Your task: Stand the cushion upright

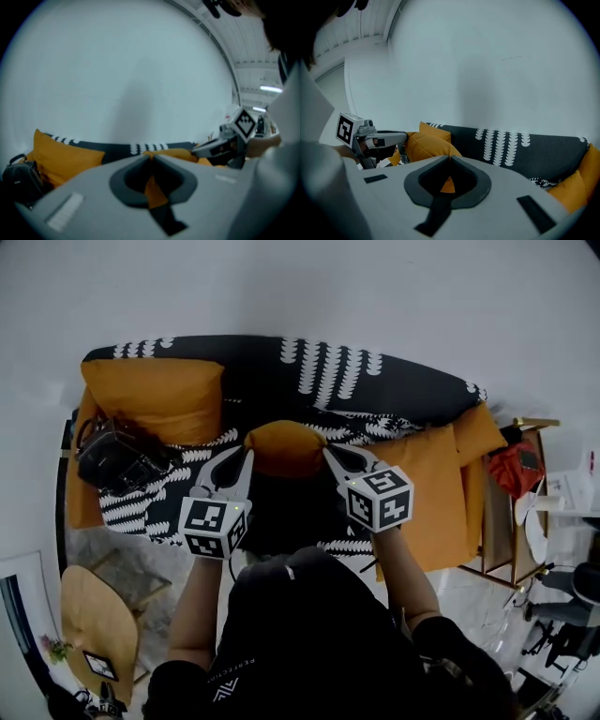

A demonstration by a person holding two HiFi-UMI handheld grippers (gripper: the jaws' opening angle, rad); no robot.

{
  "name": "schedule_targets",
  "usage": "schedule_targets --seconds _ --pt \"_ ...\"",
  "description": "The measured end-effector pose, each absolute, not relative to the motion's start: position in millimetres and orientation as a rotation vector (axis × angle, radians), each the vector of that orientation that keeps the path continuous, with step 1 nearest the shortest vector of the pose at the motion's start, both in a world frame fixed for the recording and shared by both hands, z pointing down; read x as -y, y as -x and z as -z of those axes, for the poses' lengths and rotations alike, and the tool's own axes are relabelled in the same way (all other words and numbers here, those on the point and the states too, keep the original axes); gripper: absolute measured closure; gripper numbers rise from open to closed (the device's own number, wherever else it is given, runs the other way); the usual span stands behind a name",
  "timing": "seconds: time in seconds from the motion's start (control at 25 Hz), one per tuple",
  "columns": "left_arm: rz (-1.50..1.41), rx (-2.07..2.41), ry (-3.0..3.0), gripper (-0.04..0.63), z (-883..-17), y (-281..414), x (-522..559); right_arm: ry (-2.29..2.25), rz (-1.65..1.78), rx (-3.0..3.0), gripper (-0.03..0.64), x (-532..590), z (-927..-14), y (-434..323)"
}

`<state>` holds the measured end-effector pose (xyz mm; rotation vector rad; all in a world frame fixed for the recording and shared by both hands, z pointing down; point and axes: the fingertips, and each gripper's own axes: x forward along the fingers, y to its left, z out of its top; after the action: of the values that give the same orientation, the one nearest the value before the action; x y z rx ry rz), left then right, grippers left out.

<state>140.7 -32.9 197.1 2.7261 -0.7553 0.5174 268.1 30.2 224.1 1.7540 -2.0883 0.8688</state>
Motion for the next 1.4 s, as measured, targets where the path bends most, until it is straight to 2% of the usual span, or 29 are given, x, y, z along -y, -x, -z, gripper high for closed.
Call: schedule_targets --seconds 0.96,1.4 --pt "-0.734 0.725 -2.597 0.568 -278 -218 82 -1.685 -1.091 2.003 0.612 15 -309 -342" --pt "-0.719 0.776 -2.607 0.568 -293 -240 129 -1.752 -1.031 2.037 0.611 60 -320 -363"
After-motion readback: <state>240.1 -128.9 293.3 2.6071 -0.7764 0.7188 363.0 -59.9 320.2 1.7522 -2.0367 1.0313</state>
